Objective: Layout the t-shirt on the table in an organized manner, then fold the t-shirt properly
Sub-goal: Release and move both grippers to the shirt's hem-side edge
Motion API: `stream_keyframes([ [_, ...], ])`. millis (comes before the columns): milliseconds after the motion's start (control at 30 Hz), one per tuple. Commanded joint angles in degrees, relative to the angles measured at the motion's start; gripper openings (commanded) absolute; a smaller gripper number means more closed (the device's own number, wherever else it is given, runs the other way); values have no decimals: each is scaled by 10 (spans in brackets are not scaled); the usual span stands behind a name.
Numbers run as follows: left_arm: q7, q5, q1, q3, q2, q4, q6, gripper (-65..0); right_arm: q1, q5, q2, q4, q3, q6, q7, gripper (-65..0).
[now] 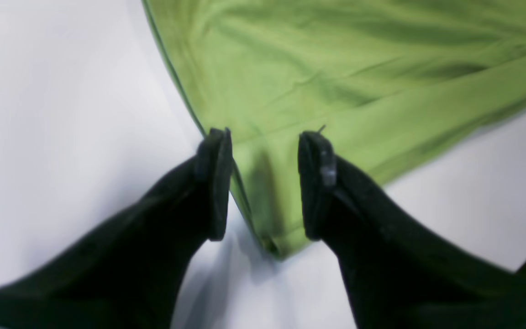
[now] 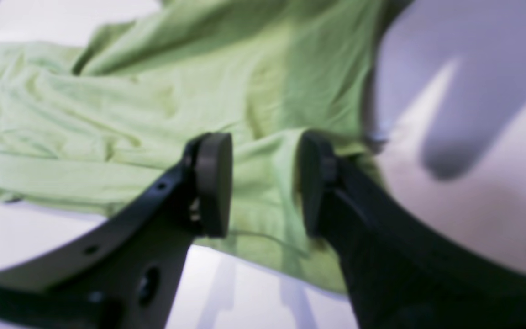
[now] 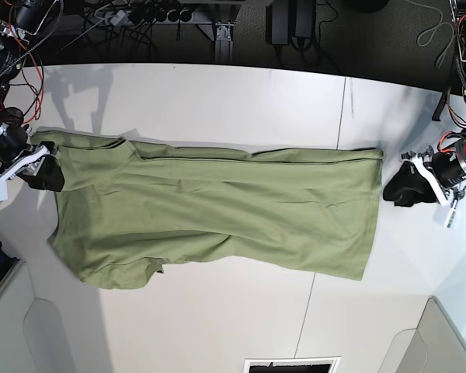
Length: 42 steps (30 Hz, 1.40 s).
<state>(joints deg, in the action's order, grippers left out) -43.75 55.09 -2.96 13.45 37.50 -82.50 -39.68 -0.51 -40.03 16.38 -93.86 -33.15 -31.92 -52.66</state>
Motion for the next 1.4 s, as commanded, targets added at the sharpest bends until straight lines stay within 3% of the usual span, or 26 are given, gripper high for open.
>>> stream_keyframes([
  [0,10,22,9,14,19,-10,-3,-381,6,-11,7,-13,-3,-2,10,-404],
  [100,10,31,8,20,28,-11,-3,-381,7,-12,6,-13,-3,-2,16,-404],
  [167,11,35,4,17,26,-11,-3,-381,7,-11,6,-13,-3,-2,28,-443],
  [267,20,36,4,4,13,-11,-3,-391,10,-3,6,-11,-2,-3,56,-647],
  [467,81,-44,4,-63,-9,-11,-3,-575,13,94,6,26,36,-2,130,-650],
  [600,132,-146,6,-120,-21,-10,-3,-623,24,157,6,83,80,-2,160,-650],
  [733,132,-216,6,-170,-38,2,-3,-625,24,189,6,134,111,1,168,-650],
  [933,131,-228,-2,-187,-36,3,-3,-625,-3,186,9,133,118,2,160,-650],
  [1367,131,-193,-156,-186,43,-105,-3,-624,-175,176,33,-14,117,2,145,-650],
])
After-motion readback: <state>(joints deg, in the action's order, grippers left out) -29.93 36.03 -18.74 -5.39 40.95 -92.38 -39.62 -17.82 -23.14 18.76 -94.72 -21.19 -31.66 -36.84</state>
